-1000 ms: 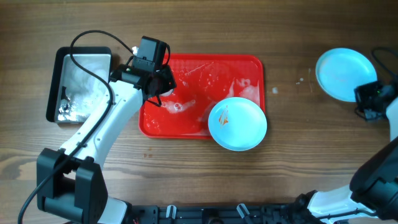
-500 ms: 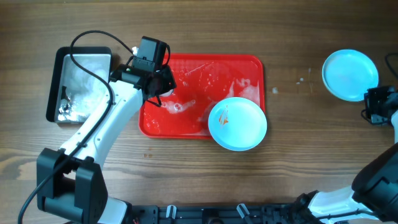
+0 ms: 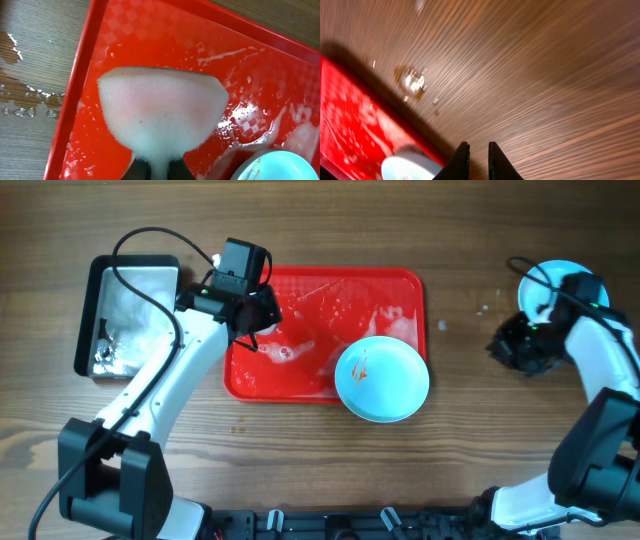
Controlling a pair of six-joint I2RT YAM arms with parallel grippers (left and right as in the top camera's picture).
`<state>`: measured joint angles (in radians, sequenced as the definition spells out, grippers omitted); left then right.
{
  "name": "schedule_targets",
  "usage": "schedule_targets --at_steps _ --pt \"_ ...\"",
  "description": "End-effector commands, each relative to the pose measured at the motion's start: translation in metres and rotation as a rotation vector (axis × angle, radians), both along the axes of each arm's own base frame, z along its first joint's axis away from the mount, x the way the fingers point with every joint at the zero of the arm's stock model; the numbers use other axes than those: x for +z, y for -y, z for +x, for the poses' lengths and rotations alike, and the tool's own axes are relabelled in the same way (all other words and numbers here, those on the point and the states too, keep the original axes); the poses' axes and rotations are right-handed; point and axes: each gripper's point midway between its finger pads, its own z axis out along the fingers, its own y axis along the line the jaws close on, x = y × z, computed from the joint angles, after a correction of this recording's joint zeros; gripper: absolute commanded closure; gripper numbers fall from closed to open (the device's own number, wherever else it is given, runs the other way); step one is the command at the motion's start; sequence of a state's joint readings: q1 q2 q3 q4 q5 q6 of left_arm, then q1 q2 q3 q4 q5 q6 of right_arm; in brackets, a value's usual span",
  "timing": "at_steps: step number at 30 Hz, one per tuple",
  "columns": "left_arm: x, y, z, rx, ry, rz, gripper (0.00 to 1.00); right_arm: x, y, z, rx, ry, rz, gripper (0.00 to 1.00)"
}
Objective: Clean dirty plates on tray and stack at the side
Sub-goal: 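Move the right gripper back to the last plate on the red tray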
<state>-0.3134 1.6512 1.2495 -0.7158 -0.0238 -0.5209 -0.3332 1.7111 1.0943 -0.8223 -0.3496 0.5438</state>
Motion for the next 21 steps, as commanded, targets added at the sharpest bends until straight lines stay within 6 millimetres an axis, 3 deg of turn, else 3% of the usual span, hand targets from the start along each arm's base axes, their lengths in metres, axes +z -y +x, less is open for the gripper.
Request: schedule_targets --at_steps 1,6,9,14,18,21 --pt "0.003 -0.005 0.005 -0.003 0.008 0.002 0.96 -0.003 -0.053 0.002 0.181 0.001 0.01 0.85" --pt "0.003 -0.006 0.005 -0.025 0.011 0.014 0.96 -0.002 -0.158 0.003 0.556 0.094 -0.048 0.78" --pt "0.003 -0.012 0.007 -0.008 0.01 0.013 0.96 0.002 -0.197 0.012 0.625 0.18 -0.093 0.75" --pt "0.003 -0.018 0.008 0.009 0.007 0.0 0.96 -0.005 -0.217 0.019 0.547 0.191 -0.124 0.67" --pt "0.003 -0.02 0.009 0.013 0.007 0.0 0.96 -0.035 -0.232 0.017 0.475 0.117 -0.088 0.68" --pt "0.003 -0.023 0.009 0.02 0.007 0.001 0.96 -0.044 -0.239 0.025 0.432 0.123 -0.058 0.7"
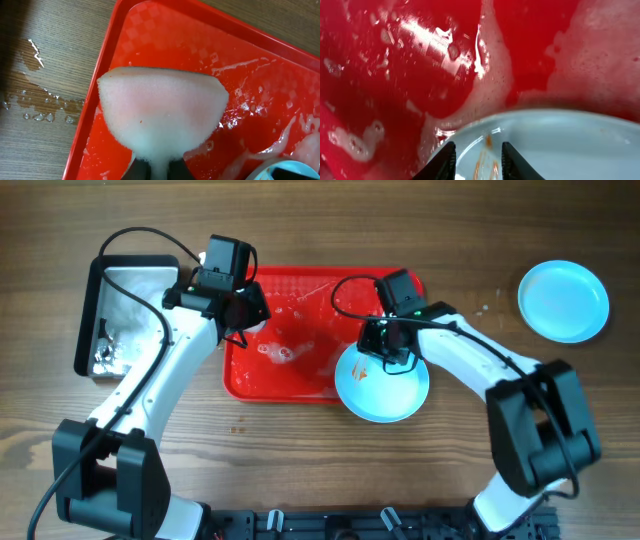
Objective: Clean dirty plates on tray and stack at the side
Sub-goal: 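Move the right gripper back to the last plate on the red tray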
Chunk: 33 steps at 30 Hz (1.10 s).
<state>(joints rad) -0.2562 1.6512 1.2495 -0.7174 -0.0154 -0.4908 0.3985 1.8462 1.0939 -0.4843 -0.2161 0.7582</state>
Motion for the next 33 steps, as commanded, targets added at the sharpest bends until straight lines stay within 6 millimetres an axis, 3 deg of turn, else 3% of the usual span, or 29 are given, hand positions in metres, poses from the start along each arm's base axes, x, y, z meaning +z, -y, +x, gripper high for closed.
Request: schedule_targets --at_steps 1,7,13,15,17,18,20,21,23,24,26,28,33 --pt "0.003 -0.002 0.004 -0.006 0.007 -0.005 0.96 -0.011 -0.006 0.008 -0.072 -0.01 0.029 0.7" --pt "0.003 -0.002 0.003 -0.007 0.003 -0.005 0.96 -0.037 -0.029 0.021 -0.089 -0.025 0.144 0.71" --pt "0.002 -0.003 0.001 -0.007 -0.004 -0.003 0.96 -0.003 -0.046 0.062 -0.055 0.117 0.19 0.73" --pt "0.001 -0.003 -0.001 -0.007 -0.013 -0.001 0.96 0.028 -0.042 0.074 -0.014 0.146 0.169 0.78" --pt "0.0 -0.003 -0.002 -0.007 -0.02 0.001 0.96 0.077 -0.025 0.085 0.017 0.215 0.1 0.78" --pt "0.0 -0.004 -0.002 -0.007 -0.02 0.001 0.96 0.123 -0.003 0.09 0.016 0.285 0.024 0.73" --pt "0.001 -0.003 -0.001 -0.007 -0.016 0.0 0.96 0.17 0.022 0.091 0.023 0.364 -0.063 0.64" --pt "0.001 -0.003 -0.001 -0.007 -0.014 0.0 0.96 0.193 0.041 0.087 0.02 0.394 -0.143 0.53" --pt "0.001 -0.003 -0.001 -0.007 -0.014 0.0 0.96 0.226 0.073 0.076 0.057 0.404 -0.293 0.38" --pt "0.001 -0.003 -0.001 -0.007 -0.014 0.0 0.96 0.233 0.079 0.071 0.108 0.4 -0.329 0.28" --pt "0.001 -0.003 -0.001 -0.007 -0.014 0.0 0.96 0.229 0.088 0.055 0.131 0.33 -0.349 0.16" --pt "0.001 -0.003 -0.001 -0.007 -0.014 0.0 0.96 0.201 0.085 0.042 0.072 0.217 -0.261 0.16" --pt "0.001 -0.003 -0.001 -0.007 -0.014 0.0 0.96 0.107 0.061 0.021 -0.162 0.005 -0.034 0.36"
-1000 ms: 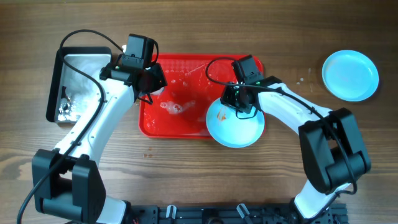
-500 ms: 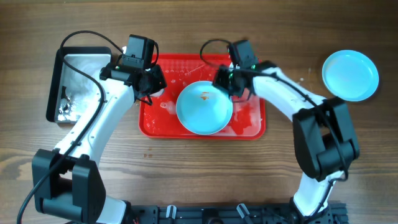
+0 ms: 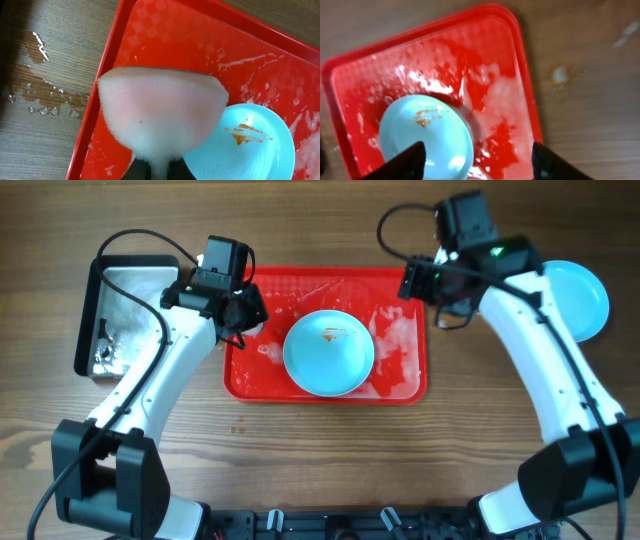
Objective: Clean dirty plates on tray and stack at the side
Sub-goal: 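Move the right gripper back to the last plate on the red tray, then grip the last plate's rim with the right gripper, tilting it up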
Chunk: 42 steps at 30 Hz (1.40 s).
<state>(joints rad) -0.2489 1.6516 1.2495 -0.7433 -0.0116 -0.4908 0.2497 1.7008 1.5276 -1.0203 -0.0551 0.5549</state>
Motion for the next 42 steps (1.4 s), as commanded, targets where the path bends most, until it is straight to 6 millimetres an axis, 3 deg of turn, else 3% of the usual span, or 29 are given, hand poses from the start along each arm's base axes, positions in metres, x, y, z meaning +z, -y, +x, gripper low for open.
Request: schedule_targets --at_steps 1,6,9,13,18,20,23,30,37,42 --pt "0.004 0.0 0.004 -0.012 0.012 -0.003 0.96 -0.057 -0.023 -0.017 -0.164 -0.127 0.205 0.37" --pt "0.004 0.0 0.004 -0.013 0.012 -0.003 0.96 -0.08 -0.035 -0.011 0.213 0.015 0.14 0.37" --pt "0.004 0.0 0.004 -0.013 0.012 -0.004 0.96 -0.099 -0.044 -0.02 0.185 -0.034 0.14 0.48" --pt "0.003 0.0 0.003 -0.013 0.008 -0.002 0.96 -0.134 -0.073 -0.034 0.178 -0.133 0.148 0.53" --pt "0.003 0.0 0.003 -0.013 0.006 -0.002 0.96 -0.156 -0.074 -0.038 0.165 -0.184 0.126 0.54" --pt "0.003 0.0 0.002 -0.013 0.003 -0.001 0.96 -0.168 -0.074 -0.04 0.145 -0.21 0.125 0.64" --pt "0.002 -0.001 0.0 -0.013 -0.008 0.001 0.96 -0.168 -0.074 -0.039 0.069 -0.225 0.144 0.8" --pt "0.0 0.001 -0.003 -0.018 -0.021 -0.007 0.96 -0.169 -0.069 -0.035 -0.1 -0.243 0.153 0.96" --pt "0.0 0.002 -0.003 -0.016 -0.022 -0.012 0.96 -0.181 -0.067 -0.043 -0.19 -0.266 0.181 0.96" --pt "0.0 0.002 -0.003 -0.018 -0.022 -0.014 0.96 -0.177 -0.09 -0.05 -0.008 -0.253 0.205 0.96"
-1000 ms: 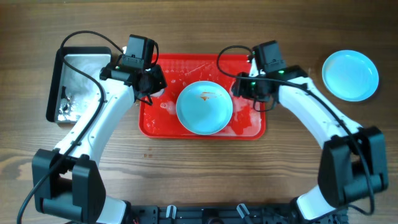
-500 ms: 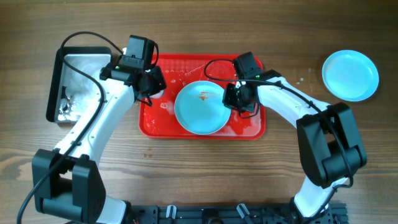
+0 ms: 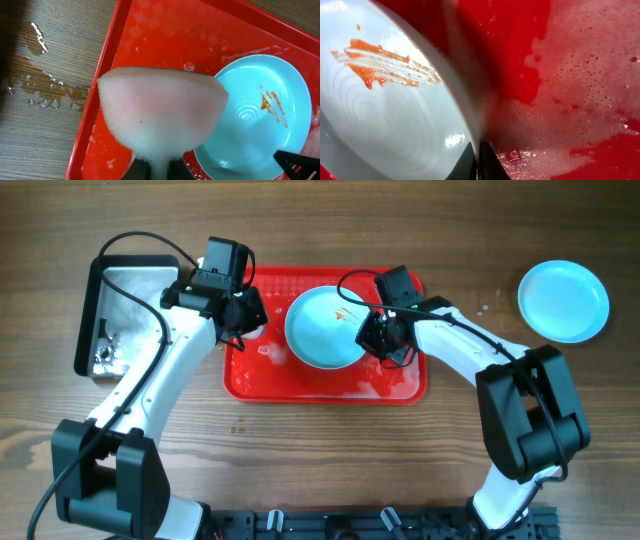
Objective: Clean dirty plates on tray and stack at the side
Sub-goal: 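Grip the last plate's rim with the right gripper, tilting it up, then scrub the tilted plate with the sponge in the left gripper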
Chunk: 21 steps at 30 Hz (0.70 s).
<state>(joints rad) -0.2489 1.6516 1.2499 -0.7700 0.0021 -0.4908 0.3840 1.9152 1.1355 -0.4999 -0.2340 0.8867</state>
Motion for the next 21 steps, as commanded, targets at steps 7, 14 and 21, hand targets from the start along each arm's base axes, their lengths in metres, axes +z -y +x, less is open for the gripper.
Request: schedule_targets --at_steps 7,14,21 --pt "-0.013 0.001 0.002 -0.013 -0.035 0.001 0.96 -0.003 -0.06 -0.037 0.467 0.068 0.074 0.96" --pt "-0.044 0.081 -0.011 -0.519 -0.012 -0.165 0.96 0.0 -0.068 -0.037 0.483 0.084 0.08 0.96" --pt "-0.072 0.147 -0.043 -0.835 -0.013 -0.095 0.96 0.001 -0.069 -0.036 0.485 0.086 0.087 0.96"
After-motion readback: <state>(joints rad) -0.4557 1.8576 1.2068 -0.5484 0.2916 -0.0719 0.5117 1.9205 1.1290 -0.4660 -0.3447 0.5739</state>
